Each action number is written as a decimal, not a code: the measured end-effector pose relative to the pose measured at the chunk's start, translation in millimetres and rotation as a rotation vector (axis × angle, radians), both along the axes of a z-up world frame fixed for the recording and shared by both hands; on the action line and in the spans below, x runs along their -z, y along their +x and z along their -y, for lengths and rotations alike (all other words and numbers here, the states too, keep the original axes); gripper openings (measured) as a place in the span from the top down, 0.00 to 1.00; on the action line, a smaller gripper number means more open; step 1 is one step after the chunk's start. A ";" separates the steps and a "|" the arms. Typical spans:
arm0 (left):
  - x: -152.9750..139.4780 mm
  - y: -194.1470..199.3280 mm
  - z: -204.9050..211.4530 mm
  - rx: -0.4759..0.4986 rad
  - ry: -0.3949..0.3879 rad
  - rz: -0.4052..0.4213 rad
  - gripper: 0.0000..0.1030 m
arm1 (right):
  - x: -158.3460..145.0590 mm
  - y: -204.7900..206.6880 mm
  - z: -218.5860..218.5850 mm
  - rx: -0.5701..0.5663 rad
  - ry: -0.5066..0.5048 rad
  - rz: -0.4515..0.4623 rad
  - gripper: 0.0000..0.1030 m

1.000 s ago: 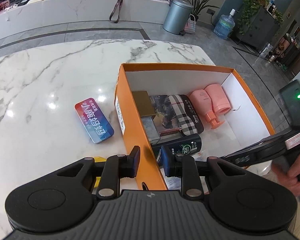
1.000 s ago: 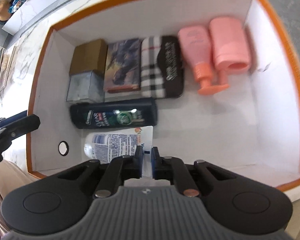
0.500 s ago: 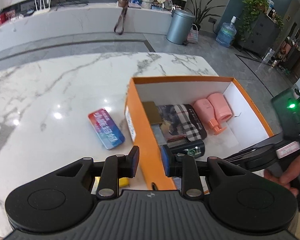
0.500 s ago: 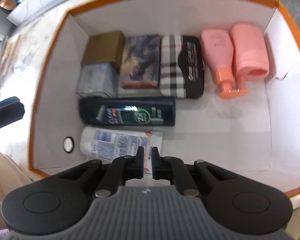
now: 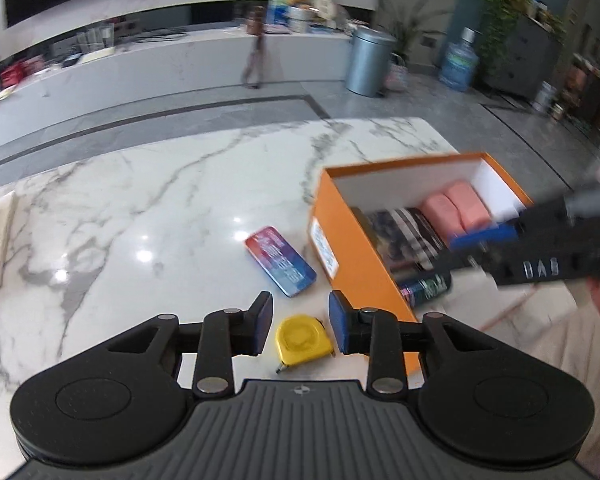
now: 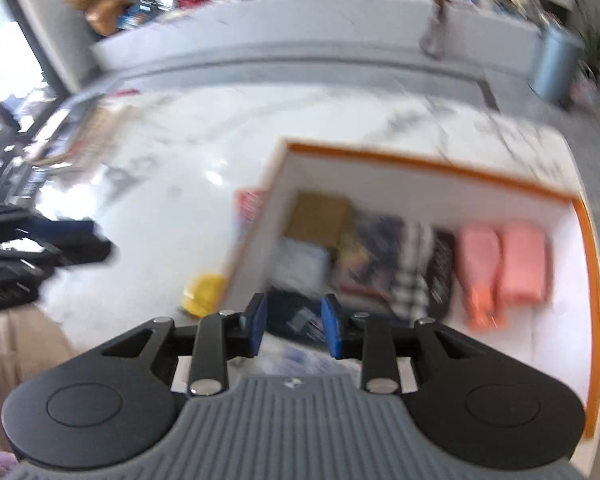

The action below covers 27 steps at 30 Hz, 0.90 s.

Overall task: Organize rigid objects
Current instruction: 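Move the left tool to the yellow tape measure while the right approaches the printed tin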

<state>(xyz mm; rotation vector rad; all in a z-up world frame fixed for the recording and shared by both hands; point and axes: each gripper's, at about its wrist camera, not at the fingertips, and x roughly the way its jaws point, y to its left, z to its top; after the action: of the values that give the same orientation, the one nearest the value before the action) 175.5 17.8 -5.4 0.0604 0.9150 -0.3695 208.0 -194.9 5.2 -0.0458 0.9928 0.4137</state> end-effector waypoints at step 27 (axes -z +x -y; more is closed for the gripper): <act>116.5 58.9 20.9 0.586 0.185 -0.113 0.33 | 58.7 52.0 -131.1 -0.585 -0.384 -0.040 0.66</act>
<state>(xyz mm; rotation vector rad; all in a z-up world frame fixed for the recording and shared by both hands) 234.4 -3.1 -121.9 0.4885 1.0333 -0.8369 259.9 -63.8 -53.5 -0.6889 1.0795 0.7521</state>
